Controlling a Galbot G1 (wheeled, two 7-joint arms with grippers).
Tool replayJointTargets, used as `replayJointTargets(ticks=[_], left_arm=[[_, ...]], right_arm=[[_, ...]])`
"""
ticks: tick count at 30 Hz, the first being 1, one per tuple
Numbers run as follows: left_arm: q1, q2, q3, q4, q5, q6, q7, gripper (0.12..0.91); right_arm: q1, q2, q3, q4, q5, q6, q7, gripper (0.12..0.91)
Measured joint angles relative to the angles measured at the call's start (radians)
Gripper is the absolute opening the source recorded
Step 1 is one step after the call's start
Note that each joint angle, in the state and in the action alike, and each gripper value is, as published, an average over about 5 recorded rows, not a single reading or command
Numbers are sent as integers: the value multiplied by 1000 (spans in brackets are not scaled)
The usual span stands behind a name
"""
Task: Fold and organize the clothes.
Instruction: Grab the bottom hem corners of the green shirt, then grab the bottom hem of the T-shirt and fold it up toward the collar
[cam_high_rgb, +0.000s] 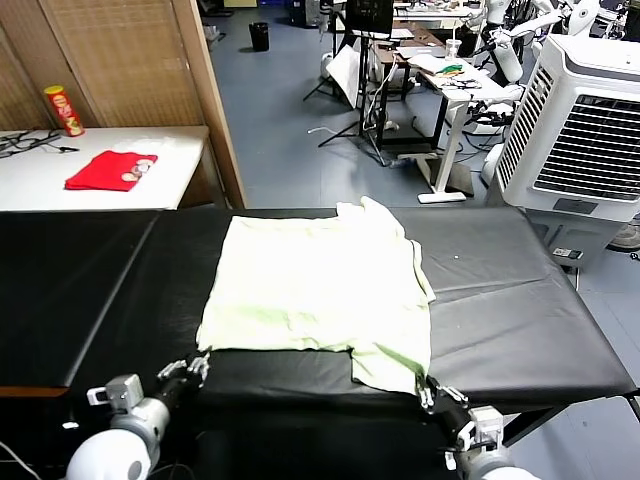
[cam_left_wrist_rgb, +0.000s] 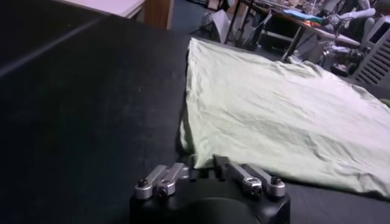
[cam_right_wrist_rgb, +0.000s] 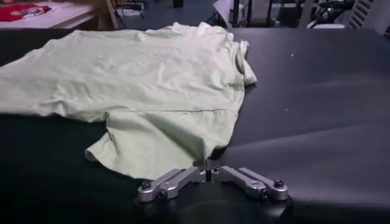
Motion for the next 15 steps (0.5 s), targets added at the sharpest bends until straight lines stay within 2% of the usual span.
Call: replayJointTargets(ticks=[8, 15], left_arm=[[87, -15, -45, -76, 13, -17, -4, 127], [213, -34, -107, -164, -2, -80, 14, 127]], right_arm=[[-86, 1, 21, 94, -1, 1, 24, 121], [-100, -11, 59, 99, 42, 90, -11, 121]])
